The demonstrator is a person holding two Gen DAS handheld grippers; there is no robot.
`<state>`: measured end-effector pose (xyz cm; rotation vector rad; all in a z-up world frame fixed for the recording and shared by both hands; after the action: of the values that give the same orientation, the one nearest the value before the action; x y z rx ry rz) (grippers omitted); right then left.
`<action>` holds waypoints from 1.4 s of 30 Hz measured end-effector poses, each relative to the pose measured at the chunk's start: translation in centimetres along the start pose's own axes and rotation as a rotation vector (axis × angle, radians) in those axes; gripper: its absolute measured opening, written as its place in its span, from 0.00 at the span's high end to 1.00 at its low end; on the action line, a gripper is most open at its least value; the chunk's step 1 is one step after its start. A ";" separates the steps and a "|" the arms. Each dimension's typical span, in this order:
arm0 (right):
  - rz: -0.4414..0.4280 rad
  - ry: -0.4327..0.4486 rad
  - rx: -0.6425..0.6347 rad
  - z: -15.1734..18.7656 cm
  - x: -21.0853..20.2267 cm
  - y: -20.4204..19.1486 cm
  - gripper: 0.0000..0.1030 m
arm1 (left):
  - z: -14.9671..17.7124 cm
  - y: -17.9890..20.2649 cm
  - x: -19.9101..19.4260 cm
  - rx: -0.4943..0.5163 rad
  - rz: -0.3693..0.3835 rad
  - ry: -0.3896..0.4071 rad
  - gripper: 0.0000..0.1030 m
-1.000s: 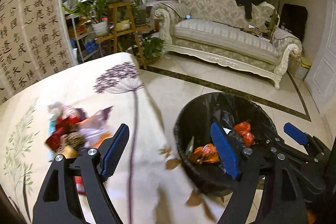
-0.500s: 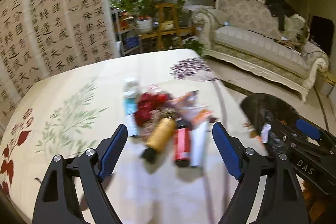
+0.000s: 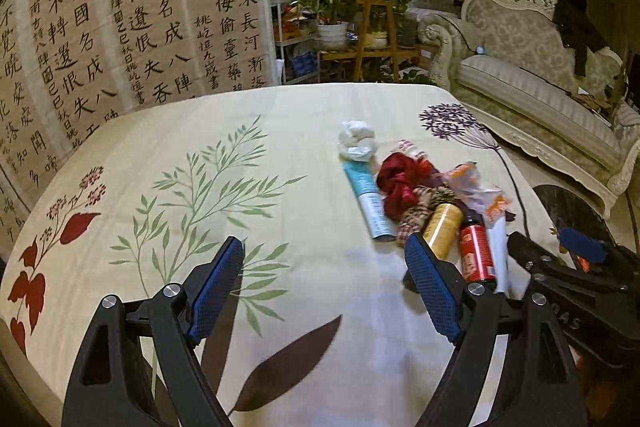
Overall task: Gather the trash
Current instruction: 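Return both tools to the table and grasp a white tube with the right tool, then close the left tool on the gold bottle while the right tool holds the white tube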
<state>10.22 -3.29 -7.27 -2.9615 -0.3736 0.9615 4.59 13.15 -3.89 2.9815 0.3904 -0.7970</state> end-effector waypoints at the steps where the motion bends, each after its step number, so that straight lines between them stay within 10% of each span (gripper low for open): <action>1: 0.001 -0.007 -0.007 0.0 0.2 -0.3 0.35 | 0.1 -0.4 0.1 -0.004 0.000 -0.002 0.22; 23: -0.013 -0.063 -0.052 0.5 1.1 -1.0 0.55 | 0.4 0.4 1.0 -0.003 0.063 -0.022 0.22; 27: -0.005 -0.057 -0.054 0.6 0.7 -0.4 0.80 | 0.4 0.8 1.4 0.002 0.082 -0.028 0.22; 31: -0.012 -0.056 -0.033 0.7 0.3 0.6 0.83 | 0.5 1.5 1.8 0.011 0.117 -0.038 0.23; 42: -0.041 -0.046 -0.011 1.0 -0.1 1.4 0.83 | 1.7 4.0 3.0 0.051 0.227 -0.122 0.63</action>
<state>9.84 -4.71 -8.17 -2.9333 -0.4406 1.0286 7.28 9.77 -6.94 2.9304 0.0268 -0.9691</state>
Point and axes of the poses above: each gripper's, at about its wrist camera, not at the fingertips, and x roughly the way its jaws point, y to its right, z to its underside, the point moved 1 cm from there along x, roughly the way its jaws point, and after that the axes turned 13 degrees about y, right-handed, at the moved point
